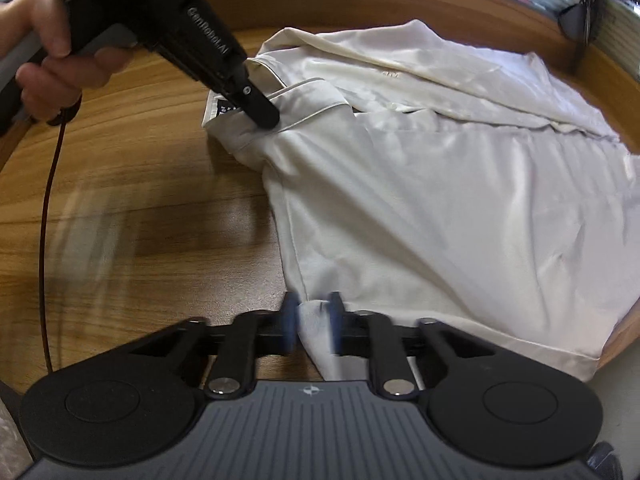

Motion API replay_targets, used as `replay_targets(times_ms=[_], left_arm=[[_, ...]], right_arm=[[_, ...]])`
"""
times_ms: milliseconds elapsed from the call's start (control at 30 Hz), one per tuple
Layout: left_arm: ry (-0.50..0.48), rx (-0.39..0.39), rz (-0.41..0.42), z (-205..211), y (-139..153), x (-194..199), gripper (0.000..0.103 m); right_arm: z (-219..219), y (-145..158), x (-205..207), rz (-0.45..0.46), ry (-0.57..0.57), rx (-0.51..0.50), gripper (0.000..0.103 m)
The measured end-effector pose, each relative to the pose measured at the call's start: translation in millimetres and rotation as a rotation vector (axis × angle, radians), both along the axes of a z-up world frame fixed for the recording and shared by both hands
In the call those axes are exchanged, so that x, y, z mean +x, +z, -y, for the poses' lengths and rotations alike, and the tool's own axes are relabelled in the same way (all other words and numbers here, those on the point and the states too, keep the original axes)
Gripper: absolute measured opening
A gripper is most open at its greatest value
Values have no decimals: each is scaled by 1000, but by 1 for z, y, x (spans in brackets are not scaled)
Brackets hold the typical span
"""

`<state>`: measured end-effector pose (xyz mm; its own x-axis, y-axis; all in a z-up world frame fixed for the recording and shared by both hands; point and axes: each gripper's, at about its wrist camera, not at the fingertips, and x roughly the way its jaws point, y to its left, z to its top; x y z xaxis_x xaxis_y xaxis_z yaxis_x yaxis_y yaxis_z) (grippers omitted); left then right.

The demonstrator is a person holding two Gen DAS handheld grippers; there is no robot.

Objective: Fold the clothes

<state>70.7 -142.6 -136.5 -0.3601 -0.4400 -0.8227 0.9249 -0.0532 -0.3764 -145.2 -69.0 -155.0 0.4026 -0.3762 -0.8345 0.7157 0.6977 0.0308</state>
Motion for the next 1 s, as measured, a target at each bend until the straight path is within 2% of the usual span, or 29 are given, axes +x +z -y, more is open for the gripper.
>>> replay_targets(times_ms=[167,367,467,567,700,767,800,900,1000], left_arm=[[-45,54,-47,-1,6,7,4],[-121,163,53,-5,-9,2,5],[-150,137,152,-9,-11,-11,10],[-126,93,175,-11,-6,-13,13],[-89,43,179,-14,7,-11,23],[-62,14,179,-15,15,-10,32],[-38,2,172,-16,18,-9,41],[-7,-25,163,-20,27,-8,42],[-72,-54,215,-27,35,-23,43]], right_arm=[[-10,18,-10,12,65,-52,4],[-17,11,-23,1,170,4,4],[-13,11,-28,24,172,26,6],[-11,16,-38,67,154,31,9],[-11,29,-61,126,103,7,14],[-12,34,-74,143,70,-16,18],[-13,35,-81,148,48,-22,19],[-19,37,-101,165,-15,-42,23],[-25,35,-119,173,-78,-52,30]])
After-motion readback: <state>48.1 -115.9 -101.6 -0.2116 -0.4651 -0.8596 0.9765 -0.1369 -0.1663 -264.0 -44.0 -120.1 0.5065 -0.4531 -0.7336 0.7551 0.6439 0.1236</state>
